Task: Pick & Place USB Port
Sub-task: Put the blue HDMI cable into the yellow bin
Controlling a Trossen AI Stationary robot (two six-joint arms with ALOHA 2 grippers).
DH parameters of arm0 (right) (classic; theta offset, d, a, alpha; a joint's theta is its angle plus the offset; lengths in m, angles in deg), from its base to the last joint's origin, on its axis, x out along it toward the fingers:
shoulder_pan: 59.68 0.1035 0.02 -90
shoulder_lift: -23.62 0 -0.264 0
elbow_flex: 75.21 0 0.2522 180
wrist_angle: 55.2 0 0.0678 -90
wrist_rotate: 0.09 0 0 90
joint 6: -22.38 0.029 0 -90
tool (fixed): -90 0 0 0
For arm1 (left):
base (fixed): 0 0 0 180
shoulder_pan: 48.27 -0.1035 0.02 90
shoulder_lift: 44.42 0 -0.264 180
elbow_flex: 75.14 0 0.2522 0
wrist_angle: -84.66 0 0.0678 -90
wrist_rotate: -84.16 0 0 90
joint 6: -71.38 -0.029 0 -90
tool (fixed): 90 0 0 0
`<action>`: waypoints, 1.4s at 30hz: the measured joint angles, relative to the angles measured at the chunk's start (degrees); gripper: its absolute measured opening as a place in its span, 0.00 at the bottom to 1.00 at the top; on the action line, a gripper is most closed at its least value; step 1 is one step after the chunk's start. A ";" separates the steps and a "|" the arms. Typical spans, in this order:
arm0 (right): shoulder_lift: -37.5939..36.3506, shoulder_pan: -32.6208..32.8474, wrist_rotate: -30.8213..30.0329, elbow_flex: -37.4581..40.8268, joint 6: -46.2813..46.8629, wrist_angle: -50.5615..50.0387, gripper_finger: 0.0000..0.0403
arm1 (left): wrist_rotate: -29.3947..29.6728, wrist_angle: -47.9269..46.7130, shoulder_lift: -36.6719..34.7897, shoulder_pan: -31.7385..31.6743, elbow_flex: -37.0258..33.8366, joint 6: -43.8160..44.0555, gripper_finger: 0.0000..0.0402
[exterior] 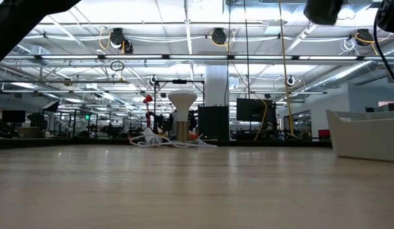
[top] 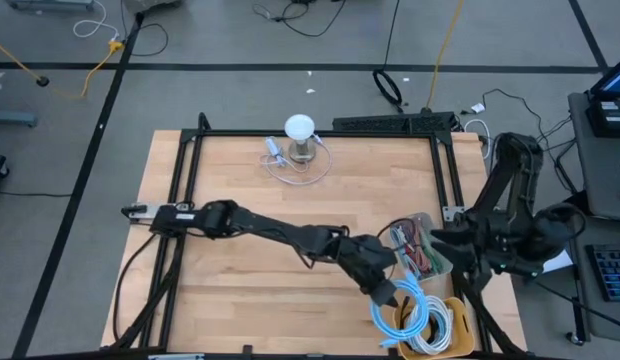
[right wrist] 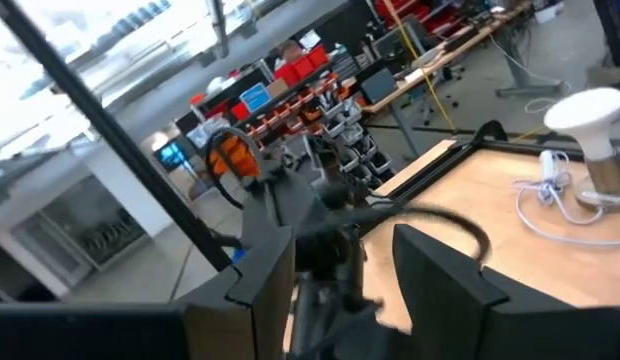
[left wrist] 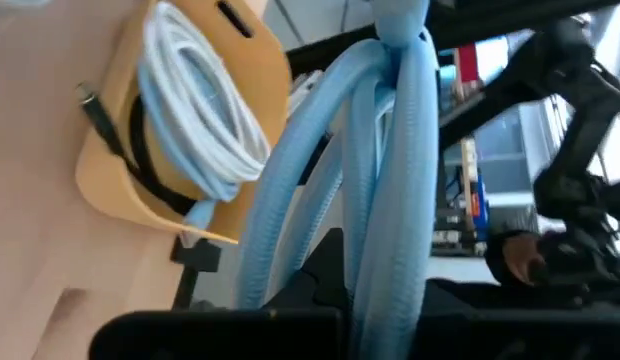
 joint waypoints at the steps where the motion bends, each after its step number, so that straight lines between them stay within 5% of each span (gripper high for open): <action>1: -0.12 0.42 0.02 0.00 -1.09 0.02 0.40 | 0.87 0.42 0.52 0.16 0.22 1.05 0.00; 10: 0.13 6.12 0.04 2.23 6.49 0.06 0.40 | 13.70 2.77 -0.29 1.18 0.44 2.19 0.00; 21: 0.02 8.85 -0.02 16.24 32.29 0.87 0.40 | 21.72 -8.19 -7.13 1.97 0.47 -3.77 0.00; 26: 0.04 8.75 0.56 17.86 35.91 0.89 0.40 | 22.16 -7.92 -7.32 1.90 0.40 -3.68 0.00; 42: 4.19 0.49 19.18 17.90 54.95 -11.30 0.39 | 21.54 -5.21 -7.41 -1.87 0.40 -3.31 0.00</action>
